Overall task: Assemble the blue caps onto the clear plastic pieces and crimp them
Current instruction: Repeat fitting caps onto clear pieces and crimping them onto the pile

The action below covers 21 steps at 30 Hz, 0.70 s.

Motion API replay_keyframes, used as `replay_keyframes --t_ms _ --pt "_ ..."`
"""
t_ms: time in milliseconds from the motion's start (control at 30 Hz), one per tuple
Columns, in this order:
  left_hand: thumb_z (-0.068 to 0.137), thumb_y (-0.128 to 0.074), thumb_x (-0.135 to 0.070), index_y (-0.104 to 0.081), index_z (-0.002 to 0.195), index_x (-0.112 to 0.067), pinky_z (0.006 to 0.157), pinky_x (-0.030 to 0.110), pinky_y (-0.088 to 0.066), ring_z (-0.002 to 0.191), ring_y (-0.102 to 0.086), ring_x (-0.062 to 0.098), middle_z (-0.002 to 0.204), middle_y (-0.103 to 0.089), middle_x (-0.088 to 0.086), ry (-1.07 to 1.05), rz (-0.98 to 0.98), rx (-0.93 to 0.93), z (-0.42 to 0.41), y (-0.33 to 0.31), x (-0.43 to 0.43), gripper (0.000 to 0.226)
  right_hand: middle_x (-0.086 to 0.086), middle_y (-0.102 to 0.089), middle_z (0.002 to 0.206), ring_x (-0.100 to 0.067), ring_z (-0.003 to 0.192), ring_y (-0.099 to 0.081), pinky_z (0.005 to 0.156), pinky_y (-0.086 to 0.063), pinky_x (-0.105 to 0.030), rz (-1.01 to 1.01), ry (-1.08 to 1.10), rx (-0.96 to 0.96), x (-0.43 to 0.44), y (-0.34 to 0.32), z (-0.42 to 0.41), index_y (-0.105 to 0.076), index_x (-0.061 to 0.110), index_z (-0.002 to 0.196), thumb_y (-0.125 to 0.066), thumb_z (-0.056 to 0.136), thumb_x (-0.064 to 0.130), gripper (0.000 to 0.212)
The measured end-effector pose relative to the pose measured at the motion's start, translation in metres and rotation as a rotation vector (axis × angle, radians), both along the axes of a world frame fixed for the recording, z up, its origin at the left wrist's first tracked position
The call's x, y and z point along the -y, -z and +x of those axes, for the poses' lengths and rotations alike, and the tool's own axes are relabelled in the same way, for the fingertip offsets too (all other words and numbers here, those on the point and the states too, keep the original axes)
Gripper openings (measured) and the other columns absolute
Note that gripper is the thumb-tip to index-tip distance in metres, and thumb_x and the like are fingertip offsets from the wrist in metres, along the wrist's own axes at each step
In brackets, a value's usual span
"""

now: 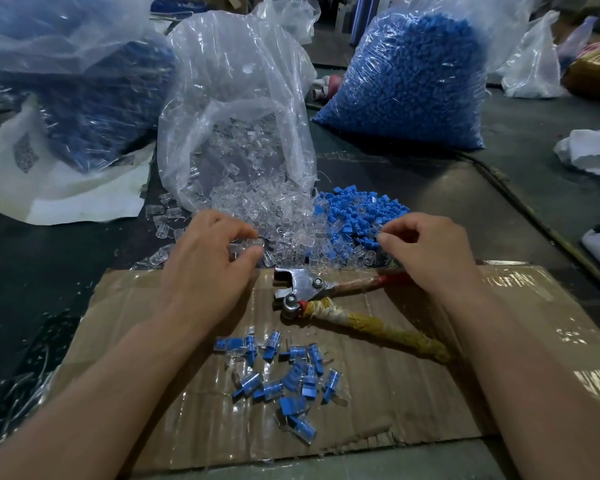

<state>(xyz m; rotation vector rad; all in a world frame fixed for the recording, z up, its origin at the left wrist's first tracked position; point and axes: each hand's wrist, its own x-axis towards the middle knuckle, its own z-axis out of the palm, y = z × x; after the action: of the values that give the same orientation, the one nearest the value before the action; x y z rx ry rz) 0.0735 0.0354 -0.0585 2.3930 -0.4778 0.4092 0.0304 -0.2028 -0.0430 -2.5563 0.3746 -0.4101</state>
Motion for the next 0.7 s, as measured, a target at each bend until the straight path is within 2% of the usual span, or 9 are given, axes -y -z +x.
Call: replay_keyframes --t_ms 67,133,267,367,533,700 --pt "0.081 -0.066 -0.020 -0.065 0.092 -0.016 0.063 0.013 -0.030 0.067 -0.048 0.002 0.082 -0.051 -0.013 -0.004 -0.083 0.011 -0.004 -0.003 0.003 0.011 0.014 -0.058 0.080 -0.001 0.072 -0.050 0.070 -0.038 -0.022 -0.058 -0.030 -0.051 -0.002 0.003 0.002 -0.070 0.023 0.091 -0.065 0.084 0.027 0.010" --pt "0.083 -0.064 -0.019 -0.063 0.092 -0.021 0.060 0.011 -0.032 0.068 -0.052 -0.003 0.077 -0.051 -0.021 -0.005 -0.196 -0.050 -0.008 -0.007 0.006 0.009 0.010 -0.064 0.092 -0.004 0.079 -0.052 0.073 -0.041 -0.024 -0.098 -0.036 -0.082 -0.003 0.004 0.005 -0.070 0.023 0.097 -0.062 0.086 0.026 0.014" --pt "0.084 -0.063 -0.021 -0.053 0.078 -0.031 0.061 0.013 -0.041 0.074 -0.056 0.002 0.079 -0.057 -0.012 0.052 -0.297 -0.199 -0.010 -0.017 0.017 0.016 0.005 -0.065 0.112 -0.011 0.096 -0.057 0.087 -0.046 -0.031 -0.157 -0.042 -0.142 -0.004 0.006 0.009 -0.066 0.023 0.111 -0.060 0.086 0.018 0.026" --pt "0.080 -0.068 -0.023 -0.053 0.074 -0.033 0.059 0.013 -0.041 0.069 -0.055 0.001 0.074 -0.057 -0.011 0.050 -0.304 -0.197 -0.015 -0.024 0.024 0.019 0.003 -0.065 0.110 -0.012 0.095 -0.057 0.086 -0.046 -0.032 -0.171 -0.054 -0.137 -0.002 0.008 0.010 -0.065 0.022 0.111 -0.063 0.086 0.023 0.026" --pt "0.074 -0.072 -0.023 -0.059 0.072 -0.031 0.059 0.015 -0.051 0.063 -0.058 0.001 0.071 -0.061 -0.008 0.069 -0.467 -0.261 -0.018 -0.025 0.020 0.016 0.004 -0.067 0.102 -0.014 0.092 -0.057 0.084 -0.047 -0.033 -0.204 -0.074 -0.084 -0.004 0.010 0.009 -0.068 0.020 0.101 -0.066 0.083 0.022 0.018" --pt "0.071 -0.074 -0.021 -0.064 0.073 -0.025 0.053 0.013 -0.050 0.058 -0.058 0.008 0.069 -0.064 0.000 0.058 -0.592 -0.360 -0.010 -0.017 0.014 0.011 0.003 -0.066 0.097 -0.014 0.092 -0.057 0.085 -0.045 -0.032 -0.220 -0.086 -0.077 -0.003 0.010 0.011 -0.067 0.019 0.093 -0.065 0.084 0.020 0.009"
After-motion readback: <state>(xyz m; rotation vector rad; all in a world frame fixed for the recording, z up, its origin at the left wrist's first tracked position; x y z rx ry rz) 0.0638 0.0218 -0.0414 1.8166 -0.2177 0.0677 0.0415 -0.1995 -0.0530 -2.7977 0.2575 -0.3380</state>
